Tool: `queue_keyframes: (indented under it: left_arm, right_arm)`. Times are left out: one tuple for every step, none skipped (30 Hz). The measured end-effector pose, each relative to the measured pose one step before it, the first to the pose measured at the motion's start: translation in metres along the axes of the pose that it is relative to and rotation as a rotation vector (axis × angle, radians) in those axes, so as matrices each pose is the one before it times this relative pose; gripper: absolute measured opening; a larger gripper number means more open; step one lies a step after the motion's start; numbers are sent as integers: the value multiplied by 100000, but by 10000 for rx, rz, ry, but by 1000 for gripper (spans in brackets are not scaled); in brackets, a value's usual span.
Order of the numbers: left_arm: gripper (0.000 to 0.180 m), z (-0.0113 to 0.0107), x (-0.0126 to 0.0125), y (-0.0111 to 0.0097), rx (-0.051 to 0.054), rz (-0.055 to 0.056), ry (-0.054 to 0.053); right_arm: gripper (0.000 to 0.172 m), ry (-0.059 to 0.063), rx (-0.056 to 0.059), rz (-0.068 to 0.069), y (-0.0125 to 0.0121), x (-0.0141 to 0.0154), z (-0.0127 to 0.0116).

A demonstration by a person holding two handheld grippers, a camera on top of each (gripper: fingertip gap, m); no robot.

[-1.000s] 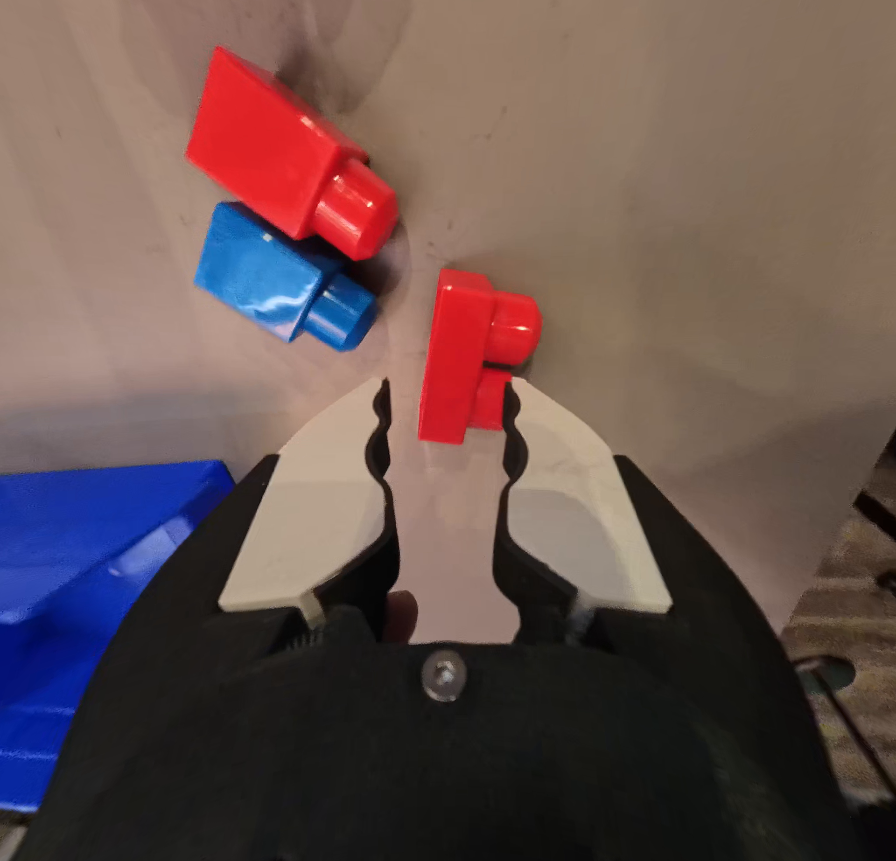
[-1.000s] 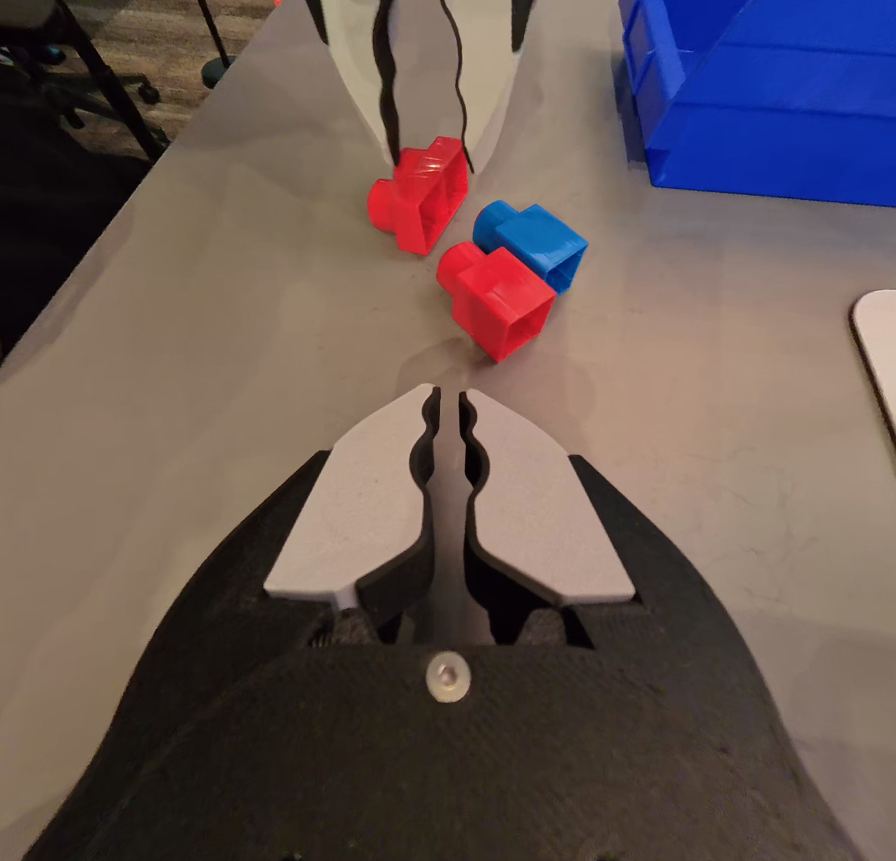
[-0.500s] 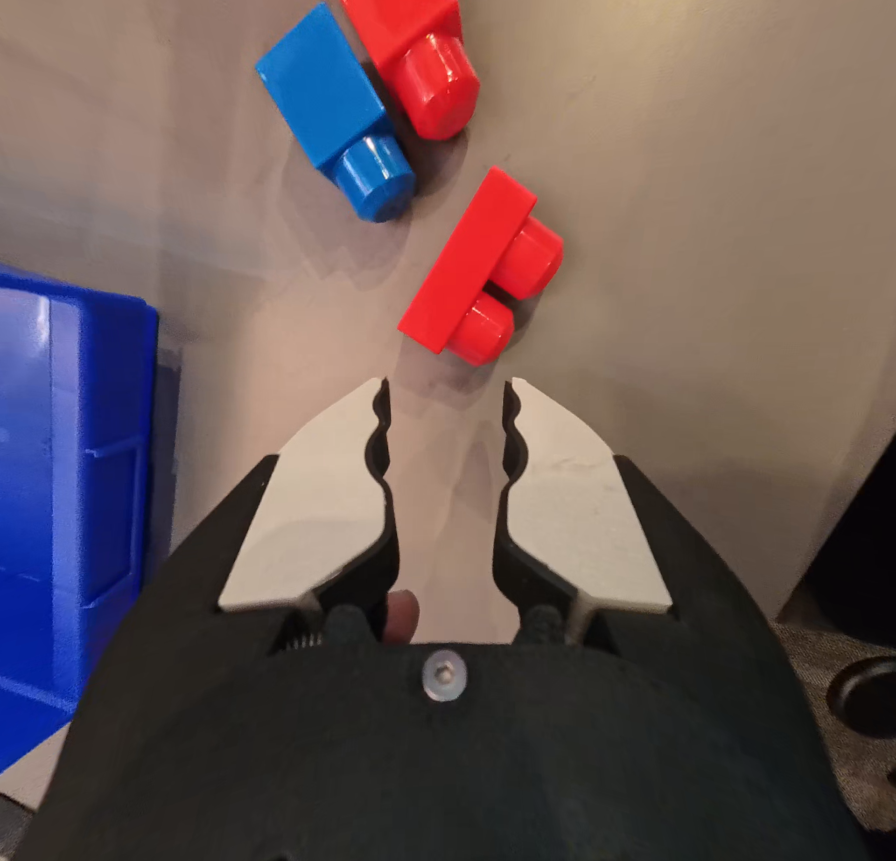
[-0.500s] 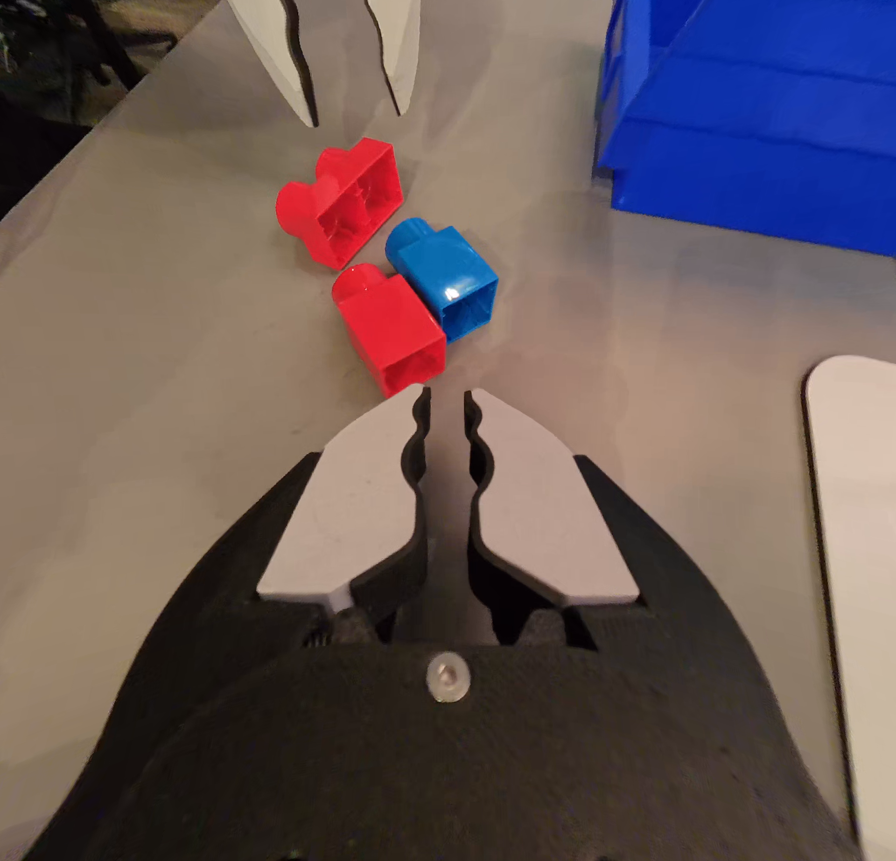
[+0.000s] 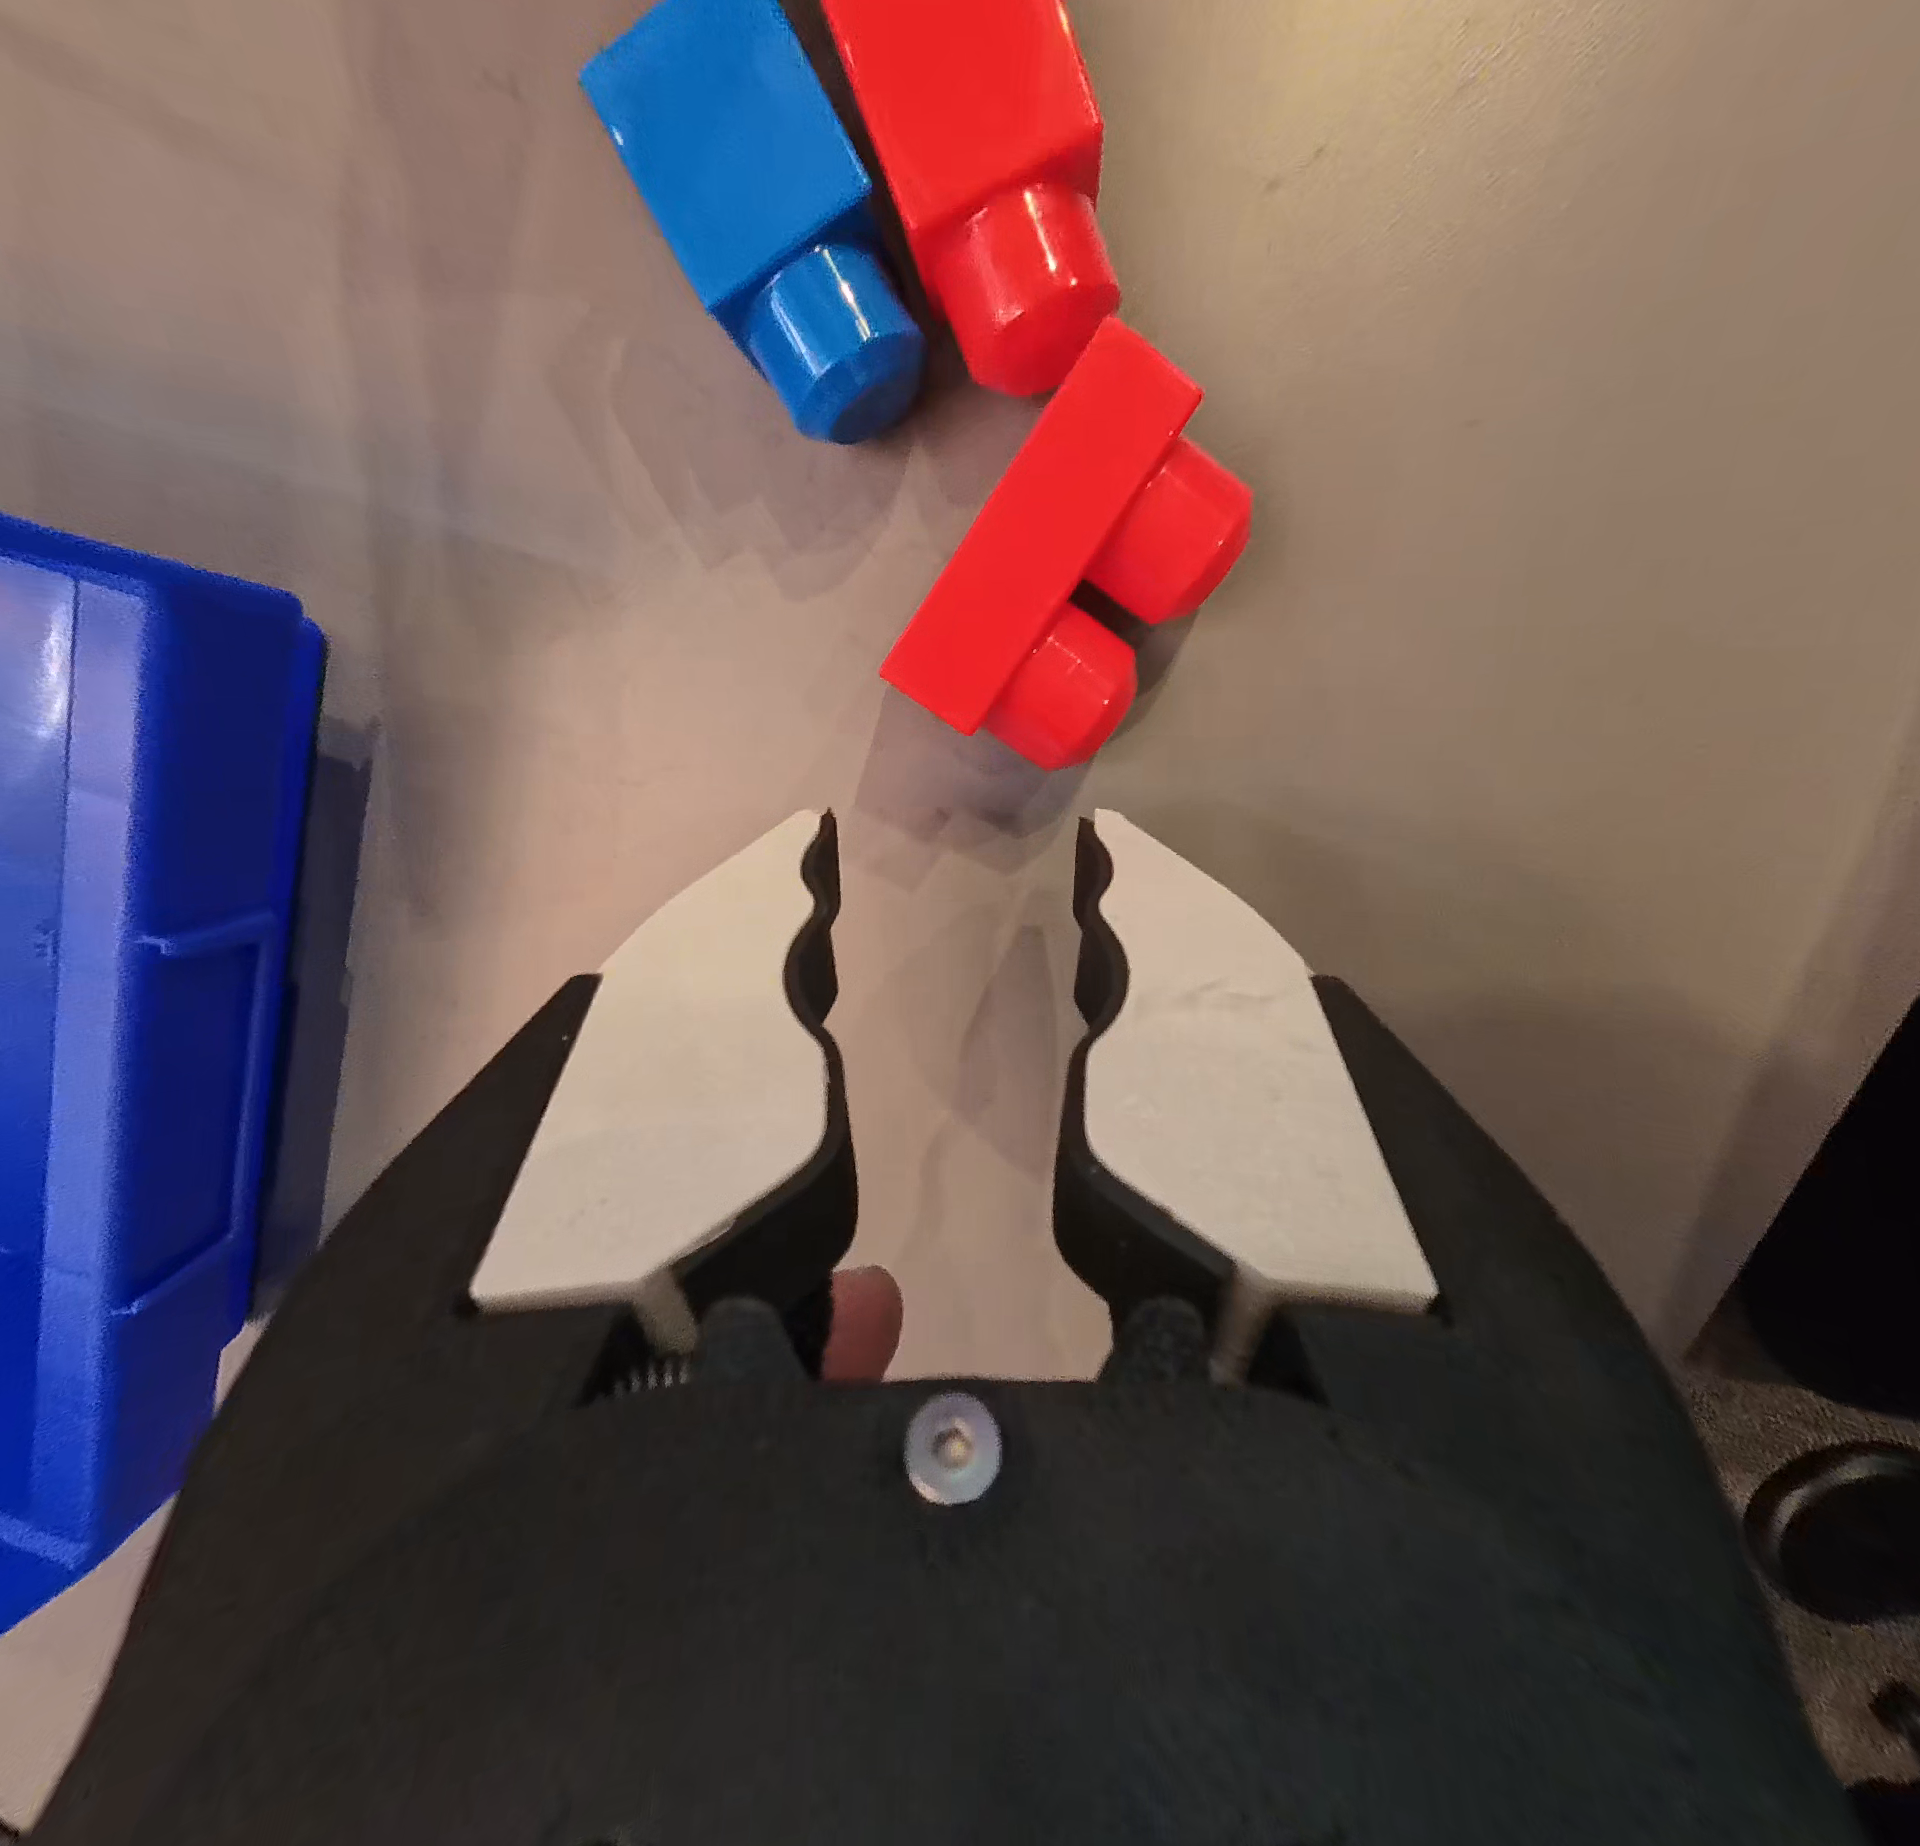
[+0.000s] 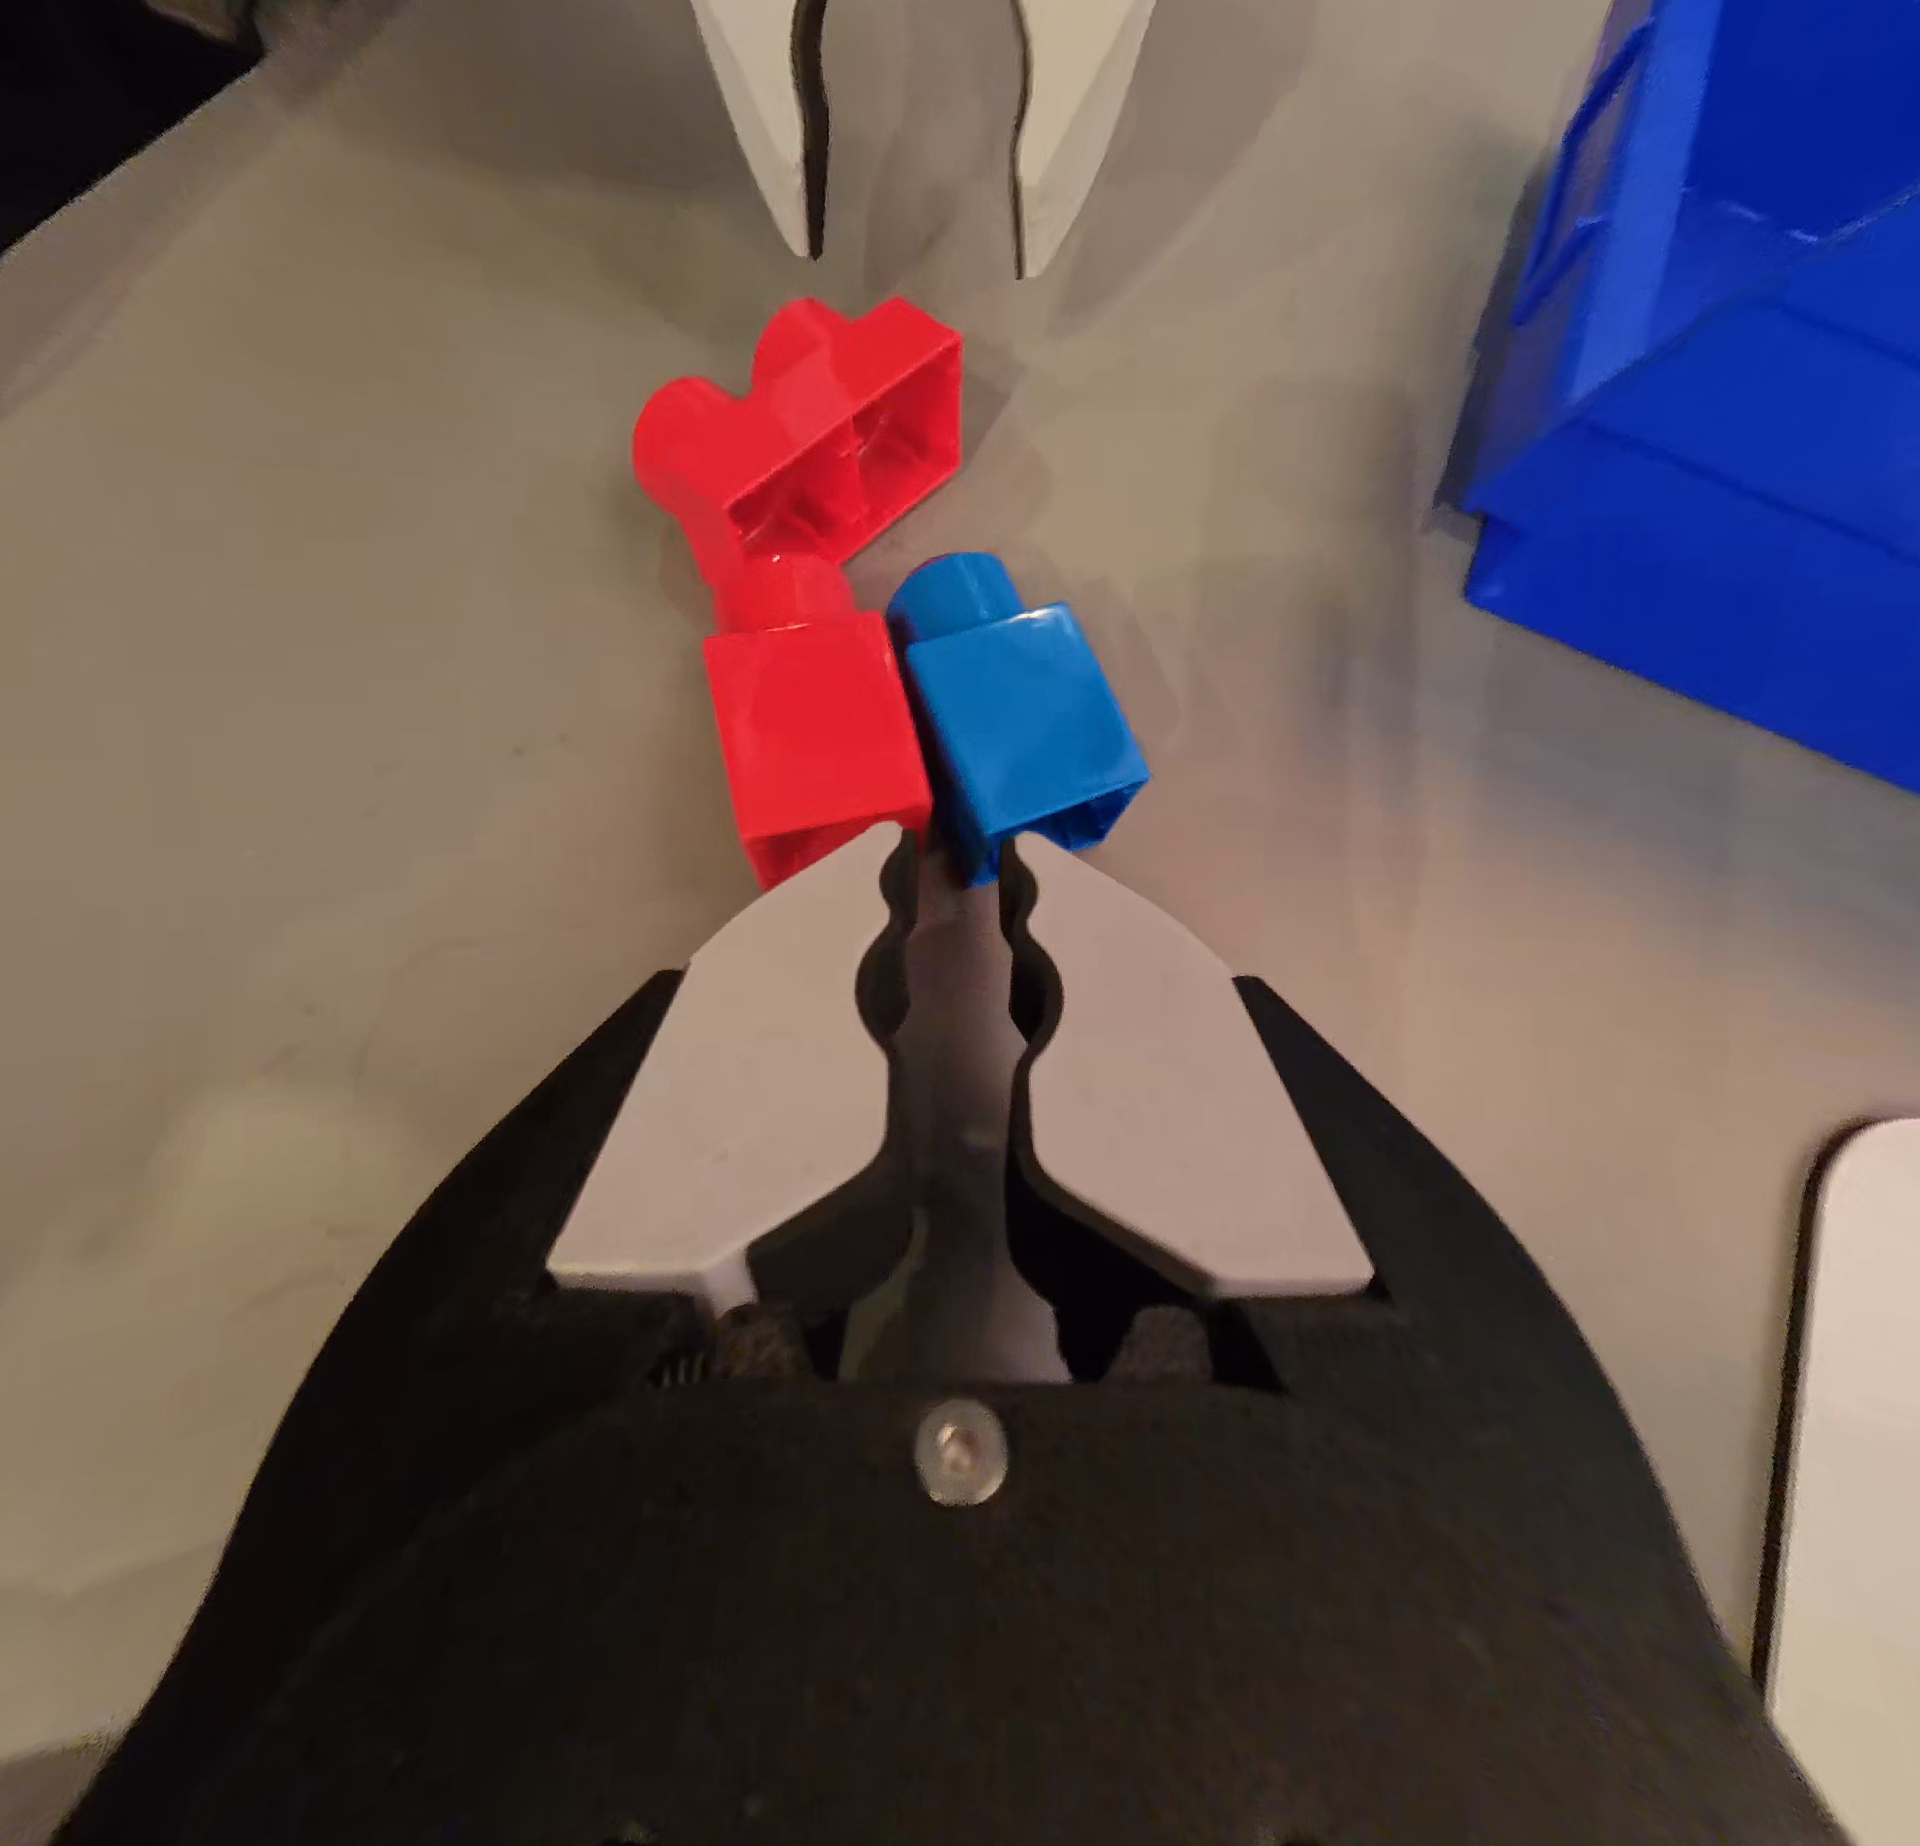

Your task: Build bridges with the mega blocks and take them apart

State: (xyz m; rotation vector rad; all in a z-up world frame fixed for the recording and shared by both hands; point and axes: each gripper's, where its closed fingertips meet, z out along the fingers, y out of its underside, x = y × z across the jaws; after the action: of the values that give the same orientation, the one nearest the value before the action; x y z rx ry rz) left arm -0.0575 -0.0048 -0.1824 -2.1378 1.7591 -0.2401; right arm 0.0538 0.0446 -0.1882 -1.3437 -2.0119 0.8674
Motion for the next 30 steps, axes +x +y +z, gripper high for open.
queue_keyframes:
  left_arm:
    - [42,14,-25,64,10,-25,8]
    - [42,22,-52,108,-13,-20,-20]
    - [42,39,-34,116,-21,-22,-10]
    - [42,37,-3,95,-12,-19,-1]
    - [42,51,16,65,5,-17,6]
    - [42,41,34,34,12,-17,4]
    - [42,32,40,52,5,-25,5]
    - [42,19,34,15,25,-20,6]
    - [42,22,67,-14,47,-13,20]
    - [42,35,43,2,31,-12,15]
    - [42,41,28,55,-2,-15,7]
    - [42,62,26,55,-11,-16,8]
    - [42,58,-6,65,-13,-14,-7]
    - [42,52,36,55,-8,-16,18]
    - [42,43,78,2,13,-3,41]
    - [42,36,56,15,3,8,30]
    - [42,14,23,35,-15,10,6]
    - [42,-4,-23,-13,15,8,-19]
    - [42,-26,-4,-51,40,4,-2]
    - [42,-20,-23,4,10,-2,-4]
    - [42,-12,-16,28,-9,-5,-4]
    - [42,5,-2,-5,18,0,2]
    - [42,15,34,-45,48,10,21]
    - [42,32,54,-39,42,4,30]
    - [42,54,44,1,1,0,27]
    - [42,66,16,59,-38,6,5]
    - [42,66,-8,41,-22,10,-1]
    - [42,57,11,0,6,-1,18]
    - [42,38,16,19,0,-13,27]
    - [42,8,19,5,1,5,9]
  right_arm:
    - [14,-24,149,145,-154,168,-120]
    - [14,-61,94,117,-96,117,-75]
    - [13,-38,59,20,-64,99,-20]
    - [14,-82,2,-12,-40,-5,77]
    - [16,-168,-49,-59,-23,-177,125]
    - [17,-102,-130,-26,61,-93,191]
    - [19,-79,-181,-19,120,-75,235]
    - [21,-83,-149,-70,49,-137,231]
    - [22,-93,-35,-96,-101,-194,196]
    - [22,-97,32,-75,-188,-196,152]
    - [21,-86,49,-18,-176,-130,101]
    - [17,-53,46,-29,-132,-69,70]
    - [16,-29,44,-33,-112,-46,47]
    - [17,-58,20,-25,-82,-95,47]
    - [18,-38,-29,19,-27,-43,73]
    - [18,-85,-57,-26,2,-124,120]
    - [19,-69,-99,-51,50,-125,124]
    - [21,-14,-80,6,14,10,138]
    - [22,-4,-24,5,-74,25,134]
    - [20,-14,39,-68,-160,-45,116]
    - [17,-19,53,-79,-164,-66,109]
    - [17,-23,6,3,-101,-22,96]
    - [17,-46,-18,-1,-50,-59,102]
    - [16,-17,11,-10,-96,-35,85]
    - [15,5,25,1,-119,12,102]
    - [14,9,10,10,-102,25,96]
    - [10,-40,-10,-7,-66,-41,84]
    - [4,-21,9,-31,-76,-21,80]
    - [4,4,6,-17,-74,18,95]
    - [4,-8,2,-34,-66,-15,72]
